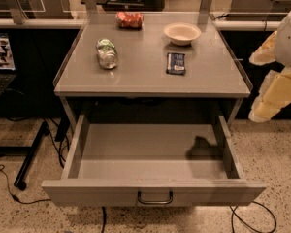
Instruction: Close top drawer
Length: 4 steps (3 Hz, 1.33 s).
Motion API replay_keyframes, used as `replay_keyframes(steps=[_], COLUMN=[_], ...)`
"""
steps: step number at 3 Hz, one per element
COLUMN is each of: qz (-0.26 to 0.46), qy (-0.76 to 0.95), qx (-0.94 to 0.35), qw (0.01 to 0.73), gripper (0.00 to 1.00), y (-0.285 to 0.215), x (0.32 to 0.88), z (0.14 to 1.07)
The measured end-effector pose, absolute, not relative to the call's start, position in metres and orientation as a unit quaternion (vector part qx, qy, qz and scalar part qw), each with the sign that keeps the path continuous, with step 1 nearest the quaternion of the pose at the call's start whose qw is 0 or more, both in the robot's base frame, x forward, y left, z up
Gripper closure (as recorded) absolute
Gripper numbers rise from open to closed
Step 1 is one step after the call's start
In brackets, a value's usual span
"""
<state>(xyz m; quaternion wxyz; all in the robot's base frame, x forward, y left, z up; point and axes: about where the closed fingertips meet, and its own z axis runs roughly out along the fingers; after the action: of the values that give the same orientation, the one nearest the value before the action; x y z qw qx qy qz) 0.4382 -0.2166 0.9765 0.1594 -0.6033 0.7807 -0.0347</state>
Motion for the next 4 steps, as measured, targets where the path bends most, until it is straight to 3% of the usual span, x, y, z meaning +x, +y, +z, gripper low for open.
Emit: replay_keyframes(steps=[2, 3, 4], qz=[-0.035, -0.035, -0.035], qy=[0.781, 0.781, 0.781], qx=[-0.603, -0.603, -0.603], qw=[0.159, 0.159, 0.159], gripper=[0.73, 0.79, 0.56], y=[-0.2166, -0.2166, -0.2166], x=[0.4382, 0.4382, 0.4382], z=[0.9765, 0.9765, 0.9765])
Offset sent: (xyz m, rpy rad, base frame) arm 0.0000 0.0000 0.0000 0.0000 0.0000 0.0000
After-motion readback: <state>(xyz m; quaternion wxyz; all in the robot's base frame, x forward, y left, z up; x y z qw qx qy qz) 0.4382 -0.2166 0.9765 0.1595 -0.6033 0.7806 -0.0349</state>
